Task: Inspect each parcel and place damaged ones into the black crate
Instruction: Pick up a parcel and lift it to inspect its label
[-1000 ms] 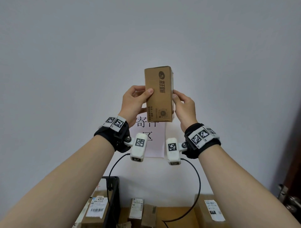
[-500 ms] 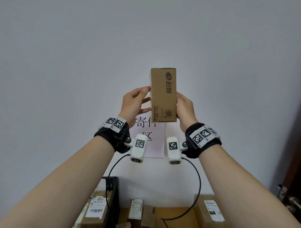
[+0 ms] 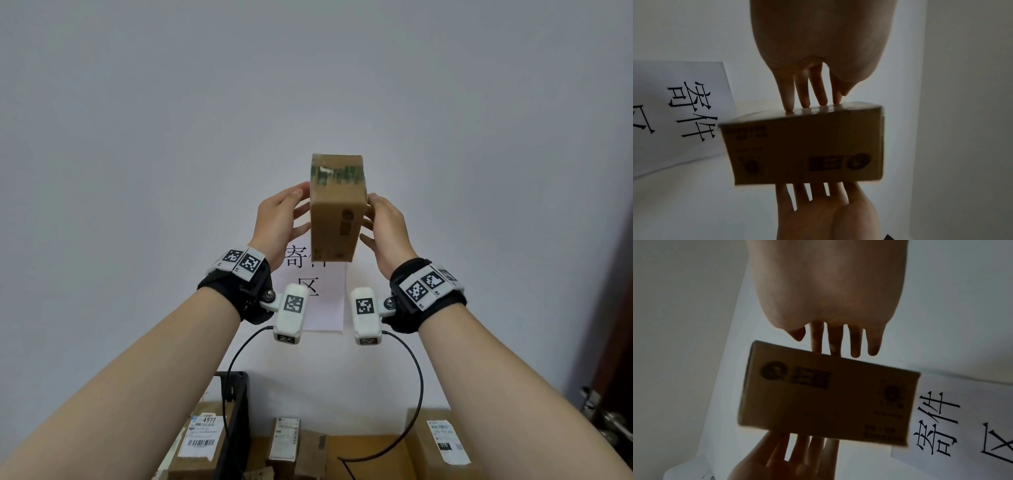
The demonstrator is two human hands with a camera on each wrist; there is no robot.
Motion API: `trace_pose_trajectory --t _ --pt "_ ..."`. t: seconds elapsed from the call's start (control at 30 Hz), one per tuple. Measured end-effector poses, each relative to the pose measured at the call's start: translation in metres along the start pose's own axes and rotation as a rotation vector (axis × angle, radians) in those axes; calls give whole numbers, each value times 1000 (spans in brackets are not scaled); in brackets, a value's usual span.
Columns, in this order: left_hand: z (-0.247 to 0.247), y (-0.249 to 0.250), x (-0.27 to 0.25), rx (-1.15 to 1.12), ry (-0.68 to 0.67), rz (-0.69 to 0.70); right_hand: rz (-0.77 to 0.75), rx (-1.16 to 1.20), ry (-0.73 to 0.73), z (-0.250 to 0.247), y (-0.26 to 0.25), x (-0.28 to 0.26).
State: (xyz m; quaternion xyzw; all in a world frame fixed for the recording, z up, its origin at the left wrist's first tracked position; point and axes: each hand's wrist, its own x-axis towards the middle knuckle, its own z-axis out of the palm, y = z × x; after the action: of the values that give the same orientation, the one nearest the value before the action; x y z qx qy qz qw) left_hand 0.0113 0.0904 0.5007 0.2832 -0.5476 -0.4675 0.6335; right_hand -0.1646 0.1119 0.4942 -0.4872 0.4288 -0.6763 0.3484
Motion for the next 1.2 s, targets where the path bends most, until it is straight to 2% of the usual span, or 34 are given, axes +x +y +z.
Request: trace_pose_trajectory --t 0.23,1.0,1.2 --pt "0 -1 -1 27 -8 -7 -26 86 6 -1 1 1" --pt "3 -1 0 25 45 -43 -54 8 20 -3 0 6" --pt "1 -8 7 52 38 -89 -15 -12 -1 -1 0 3"
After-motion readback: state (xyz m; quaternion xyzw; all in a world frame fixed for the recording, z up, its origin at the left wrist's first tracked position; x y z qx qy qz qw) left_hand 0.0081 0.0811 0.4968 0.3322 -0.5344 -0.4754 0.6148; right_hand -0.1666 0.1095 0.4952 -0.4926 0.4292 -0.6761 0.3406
